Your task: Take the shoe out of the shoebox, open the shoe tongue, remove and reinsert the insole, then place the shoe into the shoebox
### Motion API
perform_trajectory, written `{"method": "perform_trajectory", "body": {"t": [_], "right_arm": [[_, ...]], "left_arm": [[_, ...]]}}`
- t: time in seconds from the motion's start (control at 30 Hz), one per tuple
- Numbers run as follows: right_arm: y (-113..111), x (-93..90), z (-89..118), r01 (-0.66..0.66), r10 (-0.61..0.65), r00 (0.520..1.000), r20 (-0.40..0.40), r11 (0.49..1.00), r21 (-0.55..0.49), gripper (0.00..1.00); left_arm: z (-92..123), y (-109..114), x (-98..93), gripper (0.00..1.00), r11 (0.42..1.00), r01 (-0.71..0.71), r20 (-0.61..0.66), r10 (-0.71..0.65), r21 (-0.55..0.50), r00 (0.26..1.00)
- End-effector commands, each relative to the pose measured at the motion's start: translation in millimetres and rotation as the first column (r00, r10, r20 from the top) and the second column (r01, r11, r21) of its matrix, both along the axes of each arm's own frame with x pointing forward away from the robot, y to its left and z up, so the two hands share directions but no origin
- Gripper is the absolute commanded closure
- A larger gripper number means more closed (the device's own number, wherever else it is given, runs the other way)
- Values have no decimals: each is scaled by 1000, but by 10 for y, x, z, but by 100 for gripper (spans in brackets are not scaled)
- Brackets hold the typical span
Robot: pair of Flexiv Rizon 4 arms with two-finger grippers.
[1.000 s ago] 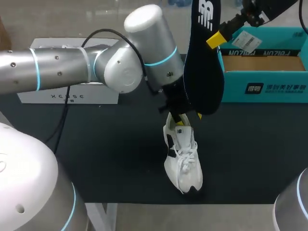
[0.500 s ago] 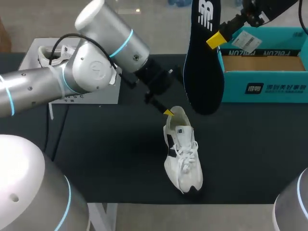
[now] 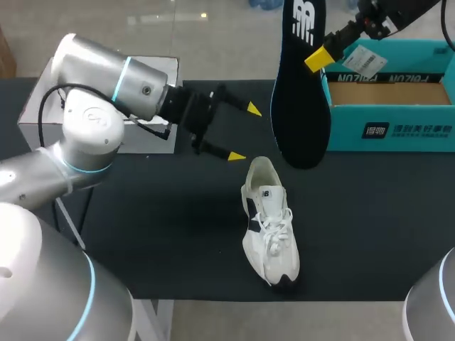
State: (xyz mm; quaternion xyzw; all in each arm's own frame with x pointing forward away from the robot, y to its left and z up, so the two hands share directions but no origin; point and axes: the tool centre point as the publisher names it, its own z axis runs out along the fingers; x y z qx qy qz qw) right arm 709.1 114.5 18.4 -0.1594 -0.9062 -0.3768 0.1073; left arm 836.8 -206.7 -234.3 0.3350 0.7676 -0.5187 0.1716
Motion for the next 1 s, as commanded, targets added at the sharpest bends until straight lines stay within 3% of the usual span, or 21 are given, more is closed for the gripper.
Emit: {"method": "perform_trajectory", "body": {"t": [0.03,0.47,1.0], "right_arm": [[12,10,2,0,0,1000,-2,1000,-4,100],[12,10,2,0,0,1000,-2,1000,-4,100],[12,10,2,0,0,1000,-2,1000,-4,100]], "left_arm": [[69,58,-77,0,839,-299,-16,328,-455,945],[328,-18,-61,0,862,-205,36,249,-464,968],[336,-27,-54,0,869,-200,43,246,-453,968]]}}
